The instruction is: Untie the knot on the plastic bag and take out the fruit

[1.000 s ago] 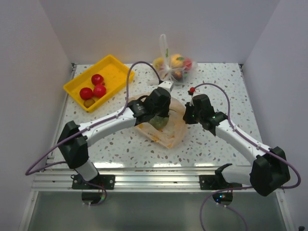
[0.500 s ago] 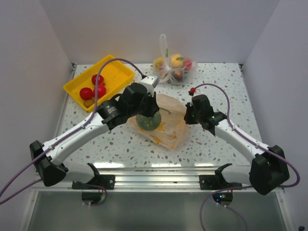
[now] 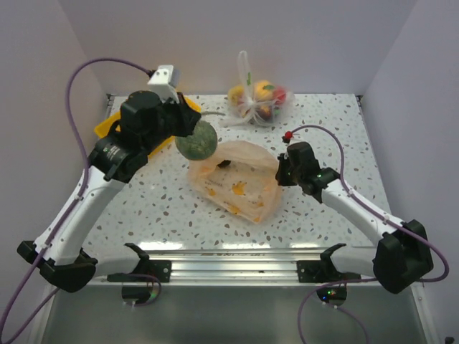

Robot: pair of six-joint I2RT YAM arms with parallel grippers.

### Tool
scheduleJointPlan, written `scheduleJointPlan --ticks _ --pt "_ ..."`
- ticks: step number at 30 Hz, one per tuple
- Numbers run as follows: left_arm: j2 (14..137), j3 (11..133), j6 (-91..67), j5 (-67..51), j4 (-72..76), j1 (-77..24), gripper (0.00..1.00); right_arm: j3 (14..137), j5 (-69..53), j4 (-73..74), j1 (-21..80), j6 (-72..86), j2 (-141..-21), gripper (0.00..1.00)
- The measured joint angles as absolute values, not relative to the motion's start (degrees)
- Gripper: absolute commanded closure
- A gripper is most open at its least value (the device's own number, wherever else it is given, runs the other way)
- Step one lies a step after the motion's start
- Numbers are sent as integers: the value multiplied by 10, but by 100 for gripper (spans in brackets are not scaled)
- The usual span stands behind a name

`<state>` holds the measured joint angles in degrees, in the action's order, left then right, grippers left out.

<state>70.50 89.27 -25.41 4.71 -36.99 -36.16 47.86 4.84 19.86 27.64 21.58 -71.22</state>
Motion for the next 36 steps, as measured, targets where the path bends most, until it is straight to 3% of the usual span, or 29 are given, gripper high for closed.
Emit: scheduleJointPlan --ticks 8,19,26,28,31,36 --pt "754 976 -244 124 -285 -212 100 476 48 208 277 213 -666 100" --pt "981 993 -245 106 -189 -52 100 476 20 219 277 212 -642 100" --pt "1098 1023 -244 85 -119 -5 99 476 13 219 277 212 -642 100" --pt "1128 1034 -245 69 -103 -1 90 476 9 219 276 212 -644 100" --pt "1157 1037 -246 40 -88 -1 86 475 6 219 276 212 -649 100" --pt "1168 1024 -249 5 -71 -1 87 475 5 219 276 212 -658 100"
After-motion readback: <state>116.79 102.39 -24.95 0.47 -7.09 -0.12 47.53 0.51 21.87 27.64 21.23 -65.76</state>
